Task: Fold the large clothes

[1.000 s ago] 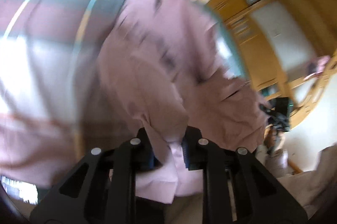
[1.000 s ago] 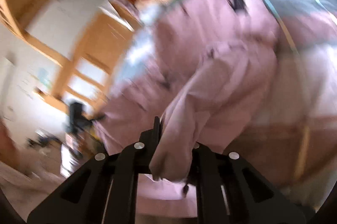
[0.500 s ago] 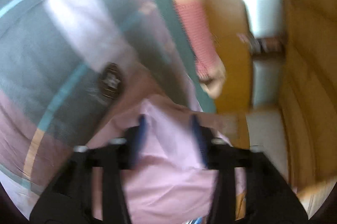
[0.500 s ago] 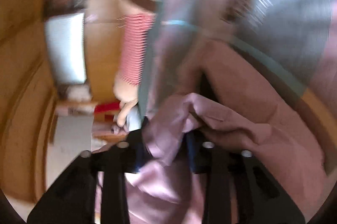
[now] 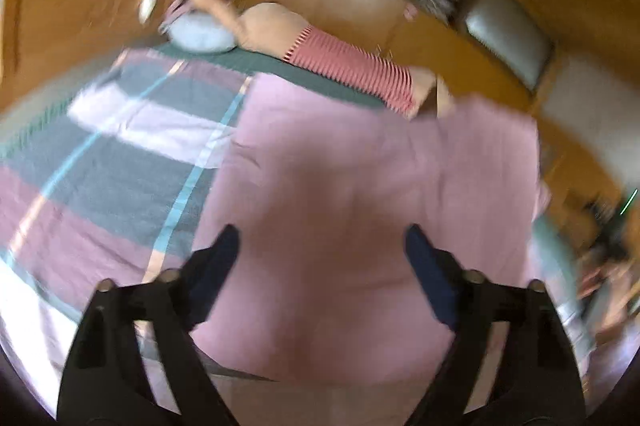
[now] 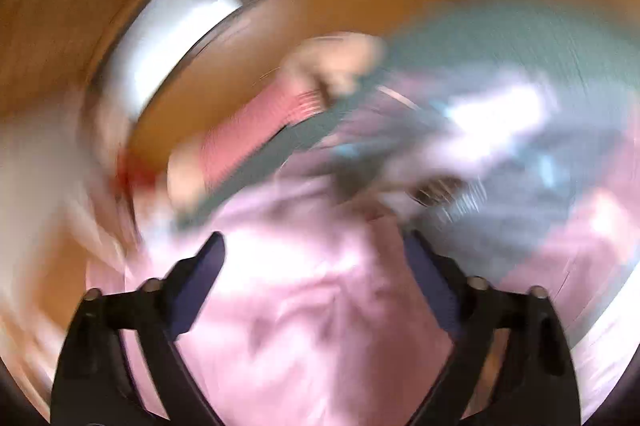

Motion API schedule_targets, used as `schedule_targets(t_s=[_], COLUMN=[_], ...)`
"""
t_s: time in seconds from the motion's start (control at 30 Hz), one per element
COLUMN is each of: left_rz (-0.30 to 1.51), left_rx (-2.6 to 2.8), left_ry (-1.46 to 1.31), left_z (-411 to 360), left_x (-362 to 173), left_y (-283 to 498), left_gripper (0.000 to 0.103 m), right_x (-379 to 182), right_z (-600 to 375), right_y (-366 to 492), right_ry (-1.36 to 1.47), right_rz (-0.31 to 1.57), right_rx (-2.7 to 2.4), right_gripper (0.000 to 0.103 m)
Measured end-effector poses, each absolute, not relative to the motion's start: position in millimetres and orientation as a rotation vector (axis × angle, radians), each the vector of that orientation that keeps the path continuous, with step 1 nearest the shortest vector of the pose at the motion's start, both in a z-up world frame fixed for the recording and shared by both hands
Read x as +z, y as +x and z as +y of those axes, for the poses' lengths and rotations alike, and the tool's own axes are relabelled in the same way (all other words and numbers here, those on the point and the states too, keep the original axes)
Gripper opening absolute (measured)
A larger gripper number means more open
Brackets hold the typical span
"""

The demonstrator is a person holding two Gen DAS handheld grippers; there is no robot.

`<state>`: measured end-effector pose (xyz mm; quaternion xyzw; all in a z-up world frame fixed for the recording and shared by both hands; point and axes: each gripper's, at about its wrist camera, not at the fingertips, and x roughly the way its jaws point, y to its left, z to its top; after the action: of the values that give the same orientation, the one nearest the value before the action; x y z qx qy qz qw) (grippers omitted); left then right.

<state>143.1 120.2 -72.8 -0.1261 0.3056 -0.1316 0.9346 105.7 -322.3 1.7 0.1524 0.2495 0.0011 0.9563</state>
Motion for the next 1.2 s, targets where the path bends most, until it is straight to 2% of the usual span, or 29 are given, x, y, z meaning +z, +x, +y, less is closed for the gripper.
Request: schedule_targets(t_s=[0.03, 0.13, 0.2, 0.23, 0.27, 0.33, 0.43, 0.53, 0.67, 0.8, 0.87, 1.07, 1.2], left_rz=[0.635, 0.678, 0.705, 0.714, 0.719, 0.738, 0.754, 0.749, 0.772, 0.765, 0.772, 0.817, 0.841], left_rx=[-0.262, -0.247, -0.227, -0.206, -0.186, -0.160, -0.162, -0.148, -0.141, -0.159, -0.158, -0.136, -0.116], left_ry=[-0.184, -0.103, -0.097, -0.101, -0.114, -0.127, -0.088, -0.049, -0.043, -0.060, -0.094, -0.095, -0.127], left_z=[107.2, 91.3, 91.9, 94.5, 98.0, 103.2, 100.8, 99.1, 99.9, 105.5, 111.9, 116.6, 124.7], left_x=[-77.0, -94.4, -106.2, -110.3, -113.2, -115.5, -115.6, -117.9, -125.3, -119.0, -120.8, -131.4, -138.2], left_y=[145.1, 153.2, 155.2, 157.2, 158.0, 158.5, 163.4, 171.4, 177.2, 172.2, 174.1, 184.9, 191.5], left_gripper=[0.068, 0.067, 0.067, 0.069, 0.071, 0.091, 0.091, 0.092, 0.093, 0.093, 0.093, 0.095, 0.100], right_x=[8.1, 5.4, -10.8, -23.5, -31.1, -61.7, -94.3, -102.0, -102.5, -56.8, -42.8, -77.9, -93.5], right_z=[-281.8, -165.7, -122.6, -111.0, -106.6, -107.6, -111.0, -101.7, -103.0, -134.4, -161.6, -227.0, -276.8], right_y=[99.9, 95.5, 111.5, 131.5, 146.9, 200.1, 262.1, 281.2, 274.0, 218.4, 202.5, 239.8, 256.8], right_ry=[0.174, -0.164, -0.260, -0.281, -0.288, -0.237, -0.188, -0.216, -0.237, -0.102, -0.038, -0.097, 0.095], right_rz=[0.507, 0.512, 0.539, 0.571, 0.594, 0.709, 0.779, 0.806, 0.809, 0.595, 0.555, 0.716, 0.756], right_rx=[0.058, 0.210, 0.238, 0.226, 0.207, 0.148, 0.106, 0.068, 0.083, 0.170, 0.123, -0.124, -0.170], right_gripper=[0.081, 0.081, 0.078, 0.072, 0.072, 0.074, 0.085, 0.089, 0.089, 0.088, 0.088, 0.088, 0.093])
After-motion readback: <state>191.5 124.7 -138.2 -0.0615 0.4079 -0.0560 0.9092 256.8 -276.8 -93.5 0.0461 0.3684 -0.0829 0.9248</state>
